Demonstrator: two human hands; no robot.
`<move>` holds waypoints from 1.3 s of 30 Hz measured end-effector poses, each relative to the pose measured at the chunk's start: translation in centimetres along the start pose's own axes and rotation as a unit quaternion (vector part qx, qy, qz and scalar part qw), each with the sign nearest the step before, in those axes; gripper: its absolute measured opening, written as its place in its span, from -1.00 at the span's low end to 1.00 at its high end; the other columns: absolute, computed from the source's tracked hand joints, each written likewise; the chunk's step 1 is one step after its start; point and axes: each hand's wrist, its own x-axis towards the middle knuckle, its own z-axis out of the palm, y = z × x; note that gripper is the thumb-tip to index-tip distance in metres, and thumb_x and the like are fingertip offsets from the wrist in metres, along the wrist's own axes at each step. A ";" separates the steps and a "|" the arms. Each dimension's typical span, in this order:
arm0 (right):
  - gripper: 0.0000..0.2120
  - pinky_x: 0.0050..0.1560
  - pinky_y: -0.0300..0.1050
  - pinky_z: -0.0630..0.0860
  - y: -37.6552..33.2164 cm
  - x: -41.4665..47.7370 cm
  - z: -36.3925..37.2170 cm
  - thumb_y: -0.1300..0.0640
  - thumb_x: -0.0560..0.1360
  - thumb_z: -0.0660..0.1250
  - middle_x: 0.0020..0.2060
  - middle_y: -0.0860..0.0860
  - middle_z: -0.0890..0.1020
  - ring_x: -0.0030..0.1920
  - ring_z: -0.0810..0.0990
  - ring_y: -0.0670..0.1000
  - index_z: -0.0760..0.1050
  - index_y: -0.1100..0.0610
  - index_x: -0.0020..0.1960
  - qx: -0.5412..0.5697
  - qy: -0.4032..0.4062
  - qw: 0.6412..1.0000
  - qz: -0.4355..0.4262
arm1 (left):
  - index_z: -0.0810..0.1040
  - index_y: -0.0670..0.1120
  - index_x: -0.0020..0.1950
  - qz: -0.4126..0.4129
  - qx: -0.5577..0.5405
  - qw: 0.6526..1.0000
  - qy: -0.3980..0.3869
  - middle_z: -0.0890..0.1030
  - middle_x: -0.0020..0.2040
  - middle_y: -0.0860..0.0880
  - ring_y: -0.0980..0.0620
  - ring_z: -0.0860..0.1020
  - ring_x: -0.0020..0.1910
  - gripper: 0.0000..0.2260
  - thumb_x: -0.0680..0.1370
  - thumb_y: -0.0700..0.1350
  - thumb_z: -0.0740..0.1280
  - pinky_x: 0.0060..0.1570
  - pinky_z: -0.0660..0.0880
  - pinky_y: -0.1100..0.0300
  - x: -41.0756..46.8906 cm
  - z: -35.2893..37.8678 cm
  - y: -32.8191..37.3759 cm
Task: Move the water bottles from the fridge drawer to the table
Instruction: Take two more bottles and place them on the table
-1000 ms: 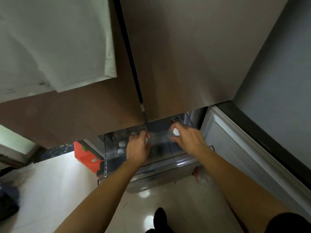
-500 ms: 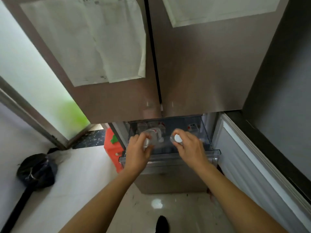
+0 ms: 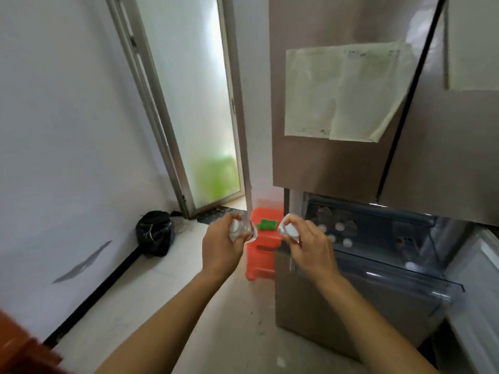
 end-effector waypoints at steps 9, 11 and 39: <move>-0.74 -0.21 -0.20 0.19 -25.0 -3.5 17.1 0.18 0.49 0.45 -0.14 -0.14 0.52 -0.18 0.53 0.03 0.50 0.04 0.15 0.124 -0.066 0.985 -0.097 | 0.50 0.06 0.12 -0.119 0.084 0.981 0.129 0.56 0.00 0.07 0.06 0.49 -0.03 -0.72 0.47 -0.01 0.48 -0.09 0.36 0.22 -9.9 -25.8 -18.4; -0.74 -0.19 -0.17 0.29 -31.2 -5.4 21.8 0.11 0.51 0.44 -0.11 -0.06 0.59 -0.17 0.54 0.03 0.48 0.02 0.16 0.155 -0.116 0.973 -0.125 | 0.49 0.06 0.12 -0.159 0.102 0.968 0.162 0.56 -0.01 0.06 0.02 0.49 -0.04 -0.74 0.49 -0.04 0.46 -0.12 0.35 0.18 -13.2 -31.4 -22.2; -0.76 -0.29 -0.41 0.28 -87.3 -13.3 63.9 0.07 0.57 0.34 -0.19 -0.17 0.53 -0.28 0.46 -0.25 0.44 0.01 0.22 0.302 -0.450 0.768 -0.341 | 0.50 0.03 0.23 -0.487 0.258 0.749 0.368 0.62 0.01 0.09 0.04 0.61 -0.02 -0.68 0.50 -0.06 0.46 -0.04 0.62 -0.01 -28.9 -73.6 -60.9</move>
